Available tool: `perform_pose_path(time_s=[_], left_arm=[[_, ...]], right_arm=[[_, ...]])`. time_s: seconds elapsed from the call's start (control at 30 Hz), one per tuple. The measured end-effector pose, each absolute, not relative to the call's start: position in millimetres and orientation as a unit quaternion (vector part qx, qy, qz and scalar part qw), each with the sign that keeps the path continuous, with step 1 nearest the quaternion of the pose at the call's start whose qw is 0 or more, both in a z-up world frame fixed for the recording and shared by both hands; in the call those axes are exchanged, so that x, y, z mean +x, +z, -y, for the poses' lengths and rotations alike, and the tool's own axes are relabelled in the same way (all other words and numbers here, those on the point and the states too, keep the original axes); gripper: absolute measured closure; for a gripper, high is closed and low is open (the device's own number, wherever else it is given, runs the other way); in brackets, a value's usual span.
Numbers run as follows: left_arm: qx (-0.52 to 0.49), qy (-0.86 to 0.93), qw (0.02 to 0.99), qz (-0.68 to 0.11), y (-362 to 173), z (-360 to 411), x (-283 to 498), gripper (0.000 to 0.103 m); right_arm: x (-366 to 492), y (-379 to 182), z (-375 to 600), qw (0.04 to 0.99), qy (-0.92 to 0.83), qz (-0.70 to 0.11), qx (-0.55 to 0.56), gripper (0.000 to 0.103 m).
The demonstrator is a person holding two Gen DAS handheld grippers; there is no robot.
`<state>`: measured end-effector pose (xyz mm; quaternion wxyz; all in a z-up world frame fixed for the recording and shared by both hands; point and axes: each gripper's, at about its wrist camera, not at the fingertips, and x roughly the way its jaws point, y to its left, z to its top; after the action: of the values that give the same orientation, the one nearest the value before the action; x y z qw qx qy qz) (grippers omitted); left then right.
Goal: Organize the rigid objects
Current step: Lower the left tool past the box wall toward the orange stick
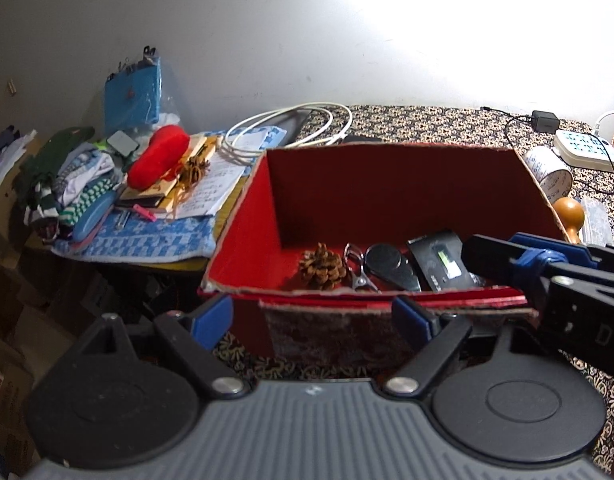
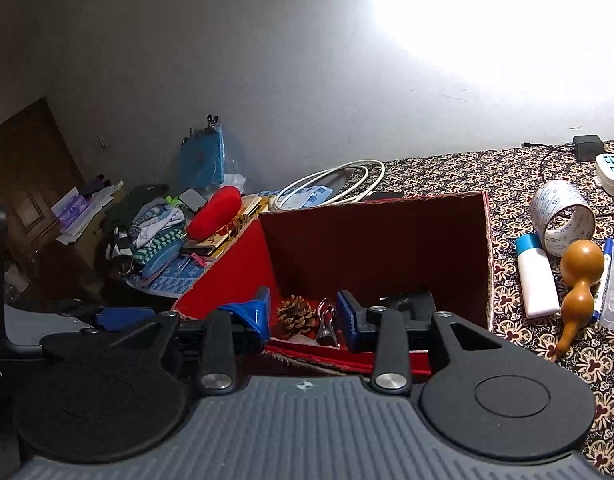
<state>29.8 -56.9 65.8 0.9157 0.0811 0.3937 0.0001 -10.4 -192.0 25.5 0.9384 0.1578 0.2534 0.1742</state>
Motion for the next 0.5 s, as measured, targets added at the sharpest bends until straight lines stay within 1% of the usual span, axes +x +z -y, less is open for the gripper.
perform_pose_path(time_s=[0.1, 0.23, 0.4, 0.5], left_arm=[[0.076, -0.002, 0.913, -0.401, 57.0, 56.5, 21.1, 0.016], [0.055, -0.018, 0.904, -0.423, 39.2, 51.7, 9.9, 0.016], [0.033, -0.029, 0.897, -0.441, 14.5, 46.7, -0.4, 0.016], [0.019, -0.049, 0.89, -0.453, -1.9, 47.2, -4.0, 0.016]], right_arm=[[-18.0, 19.4, 195.8, 0.926, 0.211, -0.263, 0.167, 0.083], [-24.3, 2.7, 195.5, 0.912, 0.231, -0.298, 0.163, 0.083], [-28.2, -26.8, 196.7, 0.904, 0.217, -0.337, 0.151, 0.083], [-26.8, -42.3, 199.0, 0.898, 0.204, -0.353, 0.167, 0.083]])
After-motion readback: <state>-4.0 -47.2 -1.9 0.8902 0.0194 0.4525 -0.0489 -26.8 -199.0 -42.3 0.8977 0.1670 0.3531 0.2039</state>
